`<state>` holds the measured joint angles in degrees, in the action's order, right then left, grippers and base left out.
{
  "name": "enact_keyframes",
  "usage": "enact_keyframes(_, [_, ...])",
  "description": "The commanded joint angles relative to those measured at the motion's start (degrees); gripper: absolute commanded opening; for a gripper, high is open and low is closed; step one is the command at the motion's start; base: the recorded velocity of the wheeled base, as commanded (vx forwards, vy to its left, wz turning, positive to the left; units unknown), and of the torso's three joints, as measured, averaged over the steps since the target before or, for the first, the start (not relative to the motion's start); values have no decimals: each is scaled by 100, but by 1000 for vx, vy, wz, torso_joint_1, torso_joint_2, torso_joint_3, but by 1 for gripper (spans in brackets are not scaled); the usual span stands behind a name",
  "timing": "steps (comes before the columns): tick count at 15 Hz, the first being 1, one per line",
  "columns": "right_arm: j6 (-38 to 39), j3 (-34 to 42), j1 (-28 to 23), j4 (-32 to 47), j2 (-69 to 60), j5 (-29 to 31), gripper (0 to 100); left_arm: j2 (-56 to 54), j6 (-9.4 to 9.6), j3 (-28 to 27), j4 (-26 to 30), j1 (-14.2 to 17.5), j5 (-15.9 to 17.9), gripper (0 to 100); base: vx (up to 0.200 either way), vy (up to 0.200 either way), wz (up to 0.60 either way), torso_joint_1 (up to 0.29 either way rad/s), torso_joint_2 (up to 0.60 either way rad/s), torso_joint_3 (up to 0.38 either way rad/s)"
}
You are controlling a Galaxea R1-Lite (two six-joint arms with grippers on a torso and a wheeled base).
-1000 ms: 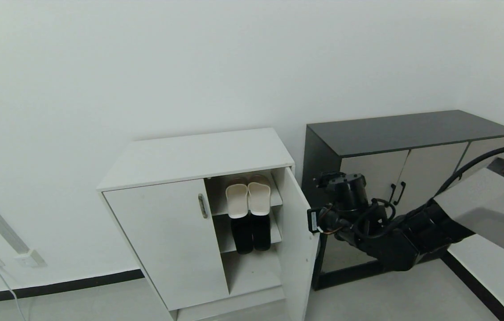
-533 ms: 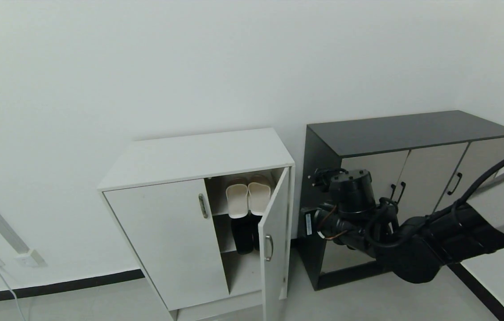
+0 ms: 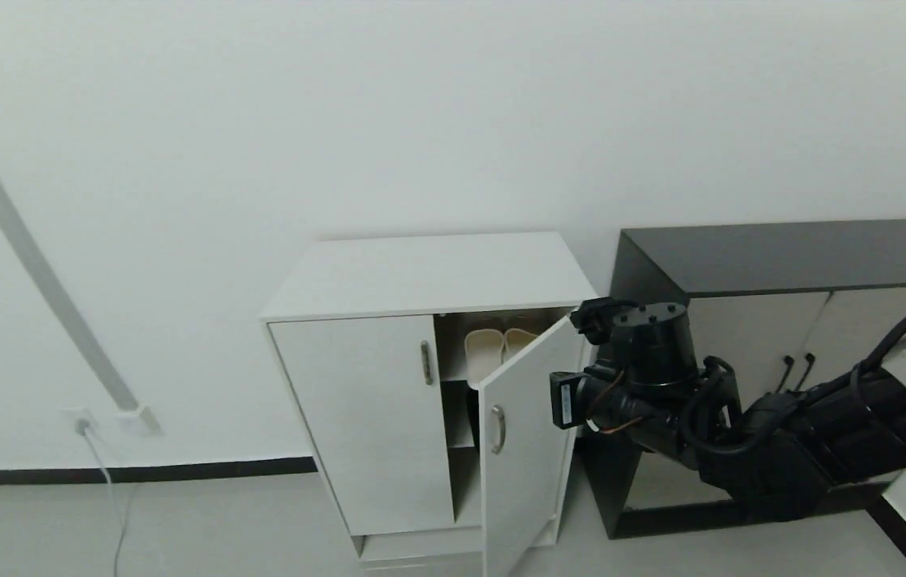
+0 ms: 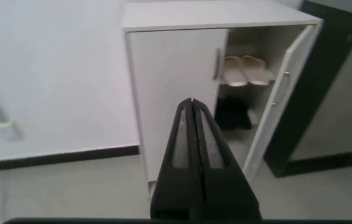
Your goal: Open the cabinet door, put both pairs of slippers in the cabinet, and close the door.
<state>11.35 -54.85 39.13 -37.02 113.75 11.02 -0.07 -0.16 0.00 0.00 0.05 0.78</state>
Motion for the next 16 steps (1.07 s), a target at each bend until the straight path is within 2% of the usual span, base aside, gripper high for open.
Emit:
enact_keyframes(1, [-1, 255, -11, -147, -99, -144, 0, 7, -2, 0, 0, 4, 1, 0, 0, 0, 600, -7, 2, 2])
enact_keyframes(5, [-124, 1072, -11, -973, -274, -302, 0, 7, -2, 0, 0, 4, -8, 0, 0, 0, 0, 0, 0, 0])
enact_keyframes(9, [-124, 1872, -46, -1237, -494, -329, 0, 7, 7, 0, 0, 4, 1, 0, 0, 0, 0, 0, 0, 0])
enact_keyframes(13, [-133, 2329, -28, -1580, -512, -329, 0, 7, 7, -9, 0, 4, 1, 0, 0, 0, 0, 0, 0, 0])
enact_keyframes(16, [-195, 2646, -11, -1861, -494, -329, 0, 7, 7, 0, 0, 4, 10, 0, 200, 0, 0, -6, -1, 2])
